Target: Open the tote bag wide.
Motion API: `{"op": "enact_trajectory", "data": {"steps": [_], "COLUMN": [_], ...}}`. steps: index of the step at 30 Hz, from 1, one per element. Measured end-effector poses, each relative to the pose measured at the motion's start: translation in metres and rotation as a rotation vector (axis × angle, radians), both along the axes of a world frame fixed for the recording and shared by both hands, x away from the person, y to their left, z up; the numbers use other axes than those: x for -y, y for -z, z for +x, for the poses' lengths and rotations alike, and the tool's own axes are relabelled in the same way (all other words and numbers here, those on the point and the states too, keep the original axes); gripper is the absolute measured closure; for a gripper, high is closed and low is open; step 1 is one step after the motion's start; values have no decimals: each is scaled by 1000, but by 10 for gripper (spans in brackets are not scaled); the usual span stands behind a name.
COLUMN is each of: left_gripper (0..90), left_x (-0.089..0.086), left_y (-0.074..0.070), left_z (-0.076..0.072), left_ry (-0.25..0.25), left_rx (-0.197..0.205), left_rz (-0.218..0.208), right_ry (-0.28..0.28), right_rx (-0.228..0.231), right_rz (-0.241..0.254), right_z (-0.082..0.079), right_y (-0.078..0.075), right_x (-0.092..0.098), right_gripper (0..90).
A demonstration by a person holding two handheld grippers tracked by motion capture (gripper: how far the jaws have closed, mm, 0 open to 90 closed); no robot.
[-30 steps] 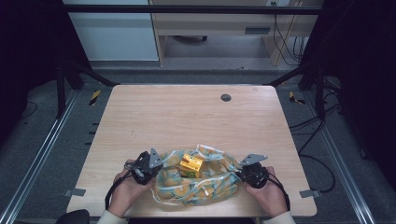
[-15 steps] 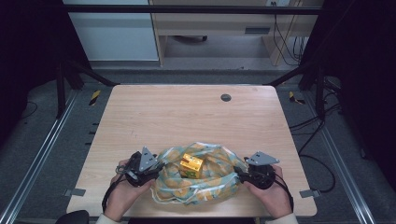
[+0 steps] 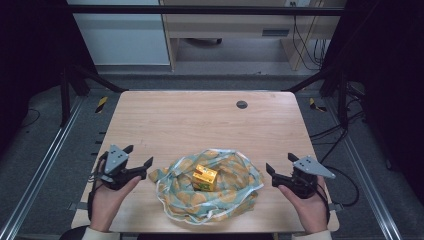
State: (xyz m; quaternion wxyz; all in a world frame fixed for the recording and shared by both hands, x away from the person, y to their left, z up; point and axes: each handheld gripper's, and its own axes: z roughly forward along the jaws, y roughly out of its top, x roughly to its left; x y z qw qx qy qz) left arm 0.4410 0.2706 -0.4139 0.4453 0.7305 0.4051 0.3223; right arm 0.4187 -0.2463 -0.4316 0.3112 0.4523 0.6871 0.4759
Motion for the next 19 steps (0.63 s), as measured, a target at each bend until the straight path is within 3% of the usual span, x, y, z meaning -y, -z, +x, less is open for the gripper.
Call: {"op": "enact_trajectory", "data": {"steps": [1,4,8,11,12,17,19], "left_gripper": [189,165,143,138,135,113,105], "left_x": [0,-22,-33,-33,-32,-34,-35], "left_y": [0,3,12,17,22,33,34], "left_z": [0,4,11,15,19,27,28], "left_ry": [0,-48,-86,-92,-96,-107,-111], "left_rx": [0,-23,-61,-81,-100,-144,-145], "left_rz": [0,-41,-47,-34,-14,5,3], "right_ry": [21,79,127,138,144,143,141], "right_rx": [-3,-17,-57,-98,-140,-175,-182], "right_rz": [4,20,22,30,34,19,0], "right_z": [0,2,6,9,11,12,12], "right_y": [1,5,15,22,29,35,35], "right_x": [5,18,34,40,45,45,43], "right_gripper": [142,122,81,70,64,63,64]}}
